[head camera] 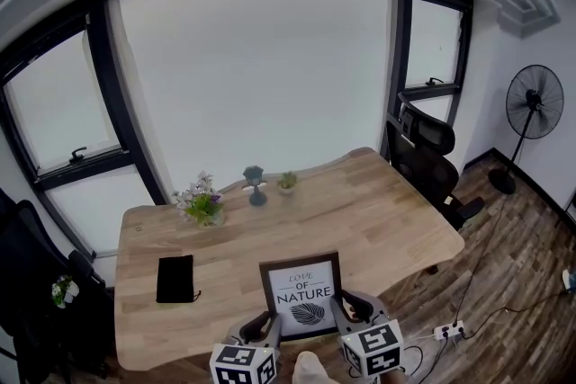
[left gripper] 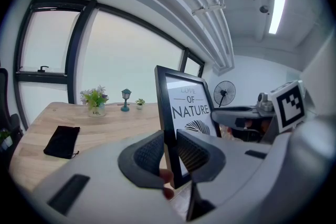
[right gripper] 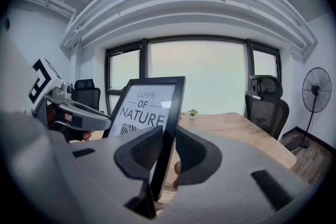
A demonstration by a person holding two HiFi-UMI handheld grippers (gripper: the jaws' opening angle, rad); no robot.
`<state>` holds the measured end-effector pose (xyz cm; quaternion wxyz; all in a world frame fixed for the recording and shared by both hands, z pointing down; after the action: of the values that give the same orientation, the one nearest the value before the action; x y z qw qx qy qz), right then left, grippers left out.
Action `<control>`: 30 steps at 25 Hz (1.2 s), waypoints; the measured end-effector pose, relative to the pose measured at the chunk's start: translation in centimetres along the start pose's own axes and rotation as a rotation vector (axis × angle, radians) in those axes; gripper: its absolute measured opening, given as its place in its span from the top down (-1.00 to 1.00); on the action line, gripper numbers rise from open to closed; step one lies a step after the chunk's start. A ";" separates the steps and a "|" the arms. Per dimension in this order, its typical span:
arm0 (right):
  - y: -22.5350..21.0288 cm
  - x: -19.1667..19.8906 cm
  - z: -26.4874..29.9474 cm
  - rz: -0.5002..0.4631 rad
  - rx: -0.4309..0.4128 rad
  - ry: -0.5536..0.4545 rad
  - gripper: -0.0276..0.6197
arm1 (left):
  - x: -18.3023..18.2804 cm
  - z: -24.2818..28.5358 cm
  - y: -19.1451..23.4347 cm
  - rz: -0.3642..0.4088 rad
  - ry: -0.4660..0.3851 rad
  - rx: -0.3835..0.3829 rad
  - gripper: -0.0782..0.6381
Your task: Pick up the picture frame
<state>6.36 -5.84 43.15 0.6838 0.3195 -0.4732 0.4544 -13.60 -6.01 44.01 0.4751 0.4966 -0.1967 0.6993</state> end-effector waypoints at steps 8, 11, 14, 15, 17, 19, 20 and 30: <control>0.0 0.2 -1.3 0.010 -0.005 -0.007 0.68 | 0.3 -1.0 -1.1 -0.013 -0.002 -0.003 0.59; 0.3 0.5 -2.0 0.008 -0.008 -0.014 0.68 | 0.7 -1.4 -1.4 -0.020 0.001 -0.004 0.59; 0.6 0.9 -2.6 0.000 -0.010 -0.016 0.68 | 1.4 -1.8 -1.7 -0.027 0.005 0.000 0.59; 0.6 1.0 -2.8 -0.002 -0.012 -0.017 0.68 | 1.7 -1.9 -1.8 -0.028 0.007 0.001 0.59; 0.7 1.1 -3.1 -0.007 -0.016 -0.018 0.68 | 2.0 -2.2 -2.1 -0.031 0.009 0.002 0.59; 0.8 1.3 -3.4 -0.008 -0.021 -0.018 0.68 | 2.2 -2.6 -2.3 -0.031 0.011 -0.003 0.59; 0.8 1.4 -3.5 -0.006 -0.024 -0.017 0.68 | 2.3 -2.7 -2.5 -0.032 0.012 -0.007 0.59; -0.3 0.6 -3.2 -0.039 -0.085 -0.038 0.68 | 1.6 -2.9 -3.6 -0.039 -0.018 -0.074 0.59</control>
<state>7.90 -3.00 42.60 0.6963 0.3079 -0.4986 0.4144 -12.03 -1.39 43.48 0.5050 0.4887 -0.2171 0.6775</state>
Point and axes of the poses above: the fingertips, and each gripper's own axes: z forward along the fingers, y to its left, x out of its underside, the point moved 8 cm from there along -z, backward along the fingers, and after that the axes turned 2 degrees about -x, right-handed, at the moved point
